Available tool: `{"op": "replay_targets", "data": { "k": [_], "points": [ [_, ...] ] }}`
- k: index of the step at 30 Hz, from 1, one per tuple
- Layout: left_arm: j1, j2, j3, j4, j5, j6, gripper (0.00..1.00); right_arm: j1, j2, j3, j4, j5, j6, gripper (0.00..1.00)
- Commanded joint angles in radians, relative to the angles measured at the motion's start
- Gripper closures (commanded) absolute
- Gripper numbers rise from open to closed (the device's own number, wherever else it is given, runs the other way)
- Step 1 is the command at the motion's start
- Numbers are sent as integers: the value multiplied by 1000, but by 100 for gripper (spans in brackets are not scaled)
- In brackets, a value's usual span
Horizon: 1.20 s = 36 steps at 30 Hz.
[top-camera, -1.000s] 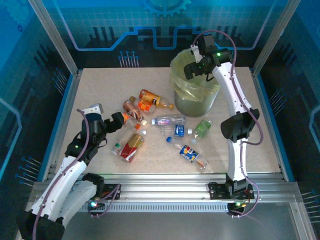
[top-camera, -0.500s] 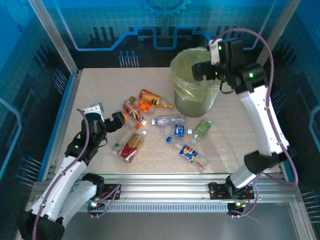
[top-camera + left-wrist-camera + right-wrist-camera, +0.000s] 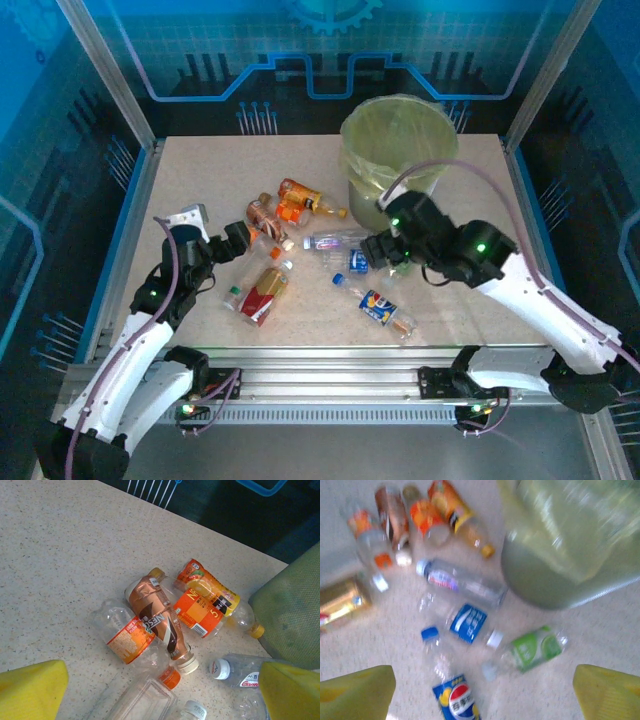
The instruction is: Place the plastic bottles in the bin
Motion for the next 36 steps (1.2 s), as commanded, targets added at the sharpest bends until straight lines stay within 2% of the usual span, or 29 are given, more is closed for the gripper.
{"op": "replay_targets", "data": {
  "k": [1, 7, 18, 26, 36],
  "points": [
    [11, -16, -19, 43, 28, 6, 1, 64, 30, -80, -77, 47, 113, 12],
    [11, -17, -19, 42, 21, 5, 1, 119, 172, -160, -76, -15, 116, 17],
    [11, -40, -15, 10, -24, 21, 1, 129, 456, -153, 19, -36, 19, 24],
    [11, -45, -10, 2, -43, 32, 1, 127, 533, -159, 79, -86, -31, 25],
    [11, -43, -10, 2, -49, 33, 1, 119, 593, -200, 118, -89, -45, 21]
  ]
}}
